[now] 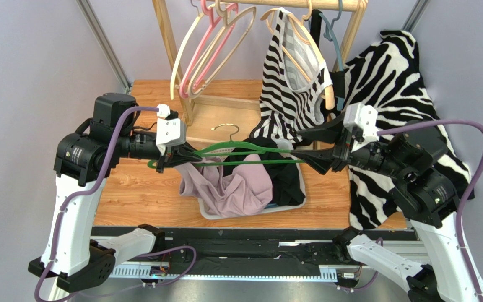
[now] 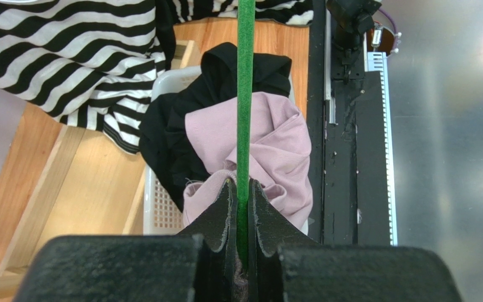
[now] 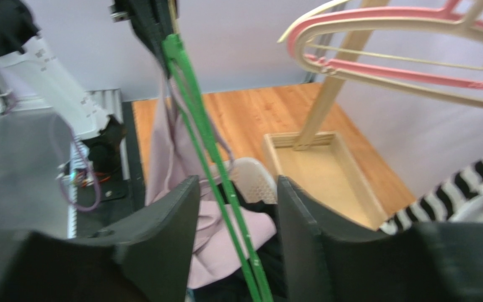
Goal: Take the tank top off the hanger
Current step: Remove the tank top from the hanger, then place the tank top in the bin, then place the hanger at the clothesline, then pick up the hanger from the clothesline.
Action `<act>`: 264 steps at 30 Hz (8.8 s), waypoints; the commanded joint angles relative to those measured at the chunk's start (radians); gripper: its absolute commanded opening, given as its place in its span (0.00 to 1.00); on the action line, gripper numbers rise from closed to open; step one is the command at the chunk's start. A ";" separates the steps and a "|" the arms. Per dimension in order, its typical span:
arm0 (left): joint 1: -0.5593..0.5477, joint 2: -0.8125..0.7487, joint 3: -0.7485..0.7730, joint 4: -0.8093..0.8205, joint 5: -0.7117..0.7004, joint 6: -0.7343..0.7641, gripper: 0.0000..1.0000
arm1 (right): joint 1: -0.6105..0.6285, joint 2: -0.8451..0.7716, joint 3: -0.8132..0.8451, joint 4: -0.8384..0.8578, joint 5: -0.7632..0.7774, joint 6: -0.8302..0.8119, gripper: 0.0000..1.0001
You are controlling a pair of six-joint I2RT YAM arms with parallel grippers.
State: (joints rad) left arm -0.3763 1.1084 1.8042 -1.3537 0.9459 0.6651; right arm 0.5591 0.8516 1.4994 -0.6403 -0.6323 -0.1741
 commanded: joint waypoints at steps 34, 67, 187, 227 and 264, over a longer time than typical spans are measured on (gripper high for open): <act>-0.042 -0.106 -0.049 0.235 -0.112 -0.230 0.91 | 0.154 0.024 -0.030 -0.142 0.058 0.013 0.00; -0.046 -0.065 -0.316 0.602 -0.110 -0.648 0.59 | 0.154 -0.120 -0.036 -0.193 0.292 0.119 0.00; -0.220 -0.282 -0.330 0.257 -0.573 -0.168 0.99 | 0.111 0.762 0.780 -0.180 0.971 0.140 0.49; -0.181 -0.268 -0.333 0.260 -0.518 -0.194 0.99 | -0.067 0.587 0.407 -0.115 0.799 0.182 0.00; -0.171 -0.294 -0.364 0.225 -0.499 -0.208 0.99 | 0.111 0.665 0.384 0.018 1.000 0.130 0.28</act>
State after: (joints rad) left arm -0.5537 0.8284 1.4479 -1.1339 0.4358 0.4557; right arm 0.6628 1.4994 1.8465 -0.5758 0.3969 -0.0479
